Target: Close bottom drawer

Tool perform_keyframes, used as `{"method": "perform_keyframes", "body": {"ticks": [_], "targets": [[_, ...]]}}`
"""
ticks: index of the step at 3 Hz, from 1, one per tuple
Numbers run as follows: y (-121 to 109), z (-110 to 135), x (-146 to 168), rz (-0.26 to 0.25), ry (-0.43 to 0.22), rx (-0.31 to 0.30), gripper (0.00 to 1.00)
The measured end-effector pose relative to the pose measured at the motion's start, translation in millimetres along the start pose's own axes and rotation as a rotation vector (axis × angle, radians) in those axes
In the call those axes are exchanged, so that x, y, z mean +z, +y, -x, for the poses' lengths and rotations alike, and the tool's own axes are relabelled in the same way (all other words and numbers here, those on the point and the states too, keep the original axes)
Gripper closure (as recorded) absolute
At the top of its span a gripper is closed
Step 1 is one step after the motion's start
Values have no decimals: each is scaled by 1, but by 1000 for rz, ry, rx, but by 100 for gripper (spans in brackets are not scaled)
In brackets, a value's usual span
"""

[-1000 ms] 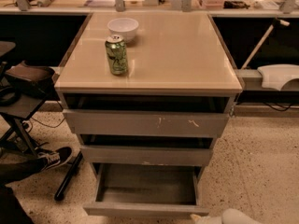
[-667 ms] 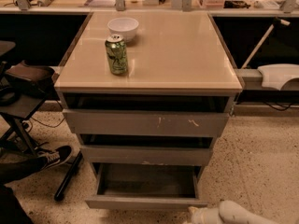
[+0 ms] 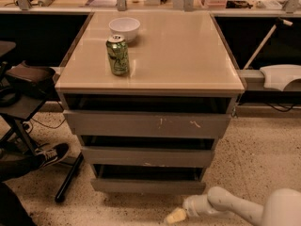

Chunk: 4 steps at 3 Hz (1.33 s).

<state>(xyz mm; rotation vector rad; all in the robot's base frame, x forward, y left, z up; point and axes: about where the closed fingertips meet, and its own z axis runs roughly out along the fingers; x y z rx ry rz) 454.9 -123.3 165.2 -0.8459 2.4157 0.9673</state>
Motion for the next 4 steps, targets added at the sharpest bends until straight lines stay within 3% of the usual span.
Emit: {"method": "perform_keyframes", "body": {"ticks": [2,3,4], "targets": [[-13,93,65,50,2,-18,0],[-11,109,68,51,-28,-27,0],[-11,109,68,51,-28,-27,0]]}}
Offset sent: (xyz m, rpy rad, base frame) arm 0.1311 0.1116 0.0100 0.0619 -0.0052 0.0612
